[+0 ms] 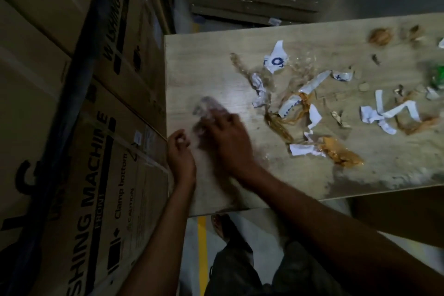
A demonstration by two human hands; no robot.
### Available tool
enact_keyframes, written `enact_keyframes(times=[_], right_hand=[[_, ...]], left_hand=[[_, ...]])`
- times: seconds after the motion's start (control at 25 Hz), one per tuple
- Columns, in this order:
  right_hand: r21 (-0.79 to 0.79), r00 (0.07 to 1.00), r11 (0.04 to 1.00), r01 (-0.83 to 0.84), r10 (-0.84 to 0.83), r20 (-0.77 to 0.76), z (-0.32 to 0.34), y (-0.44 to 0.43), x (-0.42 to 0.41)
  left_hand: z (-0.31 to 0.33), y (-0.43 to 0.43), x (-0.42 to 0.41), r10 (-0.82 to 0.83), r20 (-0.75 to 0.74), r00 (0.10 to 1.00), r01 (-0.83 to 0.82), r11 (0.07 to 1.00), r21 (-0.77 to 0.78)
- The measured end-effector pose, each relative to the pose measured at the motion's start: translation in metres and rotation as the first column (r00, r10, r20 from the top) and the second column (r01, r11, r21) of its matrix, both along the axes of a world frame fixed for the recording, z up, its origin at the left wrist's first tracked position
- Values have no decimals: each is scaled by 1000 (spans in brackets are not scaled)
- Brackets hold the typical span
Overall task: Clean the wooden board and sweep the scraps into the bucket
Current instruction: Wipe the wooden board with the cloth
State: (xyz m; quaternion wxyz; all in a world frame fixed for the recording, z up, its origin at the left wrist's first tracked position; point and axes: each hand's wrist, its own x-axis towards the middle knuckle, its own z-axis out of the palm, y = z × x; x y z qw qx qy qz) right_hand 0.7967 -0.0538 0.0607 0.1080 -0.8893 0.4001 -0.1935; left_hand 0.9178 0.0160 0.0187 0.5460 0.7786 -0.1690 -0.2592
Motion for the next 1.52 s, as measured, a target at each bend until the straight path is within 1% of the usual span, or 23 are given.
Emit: enact_keyframes(times=[0.04,0.08,0.16,0.24,0.28,0.36,0.44,0.48,0.6,0.76,0.84,0.88,0.92,0.96,1.0,1.04,1.12,1.16,1.2,1.28,1.36,1.44,1.52], right_hand=[[-18,997,997,-72,72,12,-1,27,8],[0,992,992,-123,123,6,-8,54,9],[46,988,987,-156,157,-5,-20,93,-9],[32,991,991,-130,130,-7,-31,97,-44],[24,996,996,-89,90,-24,-34,84,-59],[101,988,991,89,-75,-135,-34,43,-82],[168,948,950,264,-223,-227,-29,-4,-96],[178,942,940,289,-247,-226,-24,-21,-100],[99,980,985,138,-121,-161,-14,-20,-105],[79,987,988,-131,137,-83,-23,70,-92],[90,982,984,-153,161,-98,-30,67,-91],[121,992,991,-49,63,-109,-30,49,-89],[157,989,980,120,-103,-110,-28,29,-86],[195,959,940,280,-265,-98,-27,7,-82],[233,932,902,363,-357,-70,-23,-11,-75],[246,938,908,340,-344,-29,-22,-27,-63],[156,996,984,88,-90,10,-26,-49,-28],[129,1000,991,-24,24,3,-28,-61,-5],[116,998,991,-64,65,-4,-34,-78,16],[93,1000,996,14,-14,2,-42,-120,51],[124,986,978,169,-169,-10,-45,-166,68],[210,927,903,375,-371,-63,-43,-199,59],[224,821,792,568,-565,-87,-44,-207,35]], left_hand=[[-1,5,7,122,-94,988,-123,992,-13],[-2,10,11,196,-108,975,-196,981,11],[-4,20,15,188,-107,976,-186,982,33],[1,24,5,50,-132,990,-49,999,7],[3,25,-1,-37,-99,994,38,999,7],[3,28,-17,-227,57,972,220,970,106],[3,31,-30,-347,164,923,316,930,189],[3,33,-35,-378,186,907,340,917,209],[3,31,-38,-400,177,899,348,900,263],[11,24,-36,-370,184,911,309,906,289],[15,21,-37,-375,200,905,303,900,314],[15,19,-37,-386,221,896,298,890,345],[13,17,-36,-405,247,881,302,880,366],[12,13,-35,-437,262,861,333,871,360],[10,7,-31,-472,257,843,385,864,324],[9,-1,-27,-501,234,833,444,858,258],[9,-24,-14,-533,196,823,516,846,133],[6,-38,-4,-526,213,823,516,850,105],[4,-53,5,-508,236,828,500,860,100],[-1,-81,22,-481,243,843,465,877,122],[-7,-103,29,-505,310,806,452,862,228],[-7,-118,25,-573,350,741,458,812,362],[-3,-131,18,-635,317,705,495,760,422]])
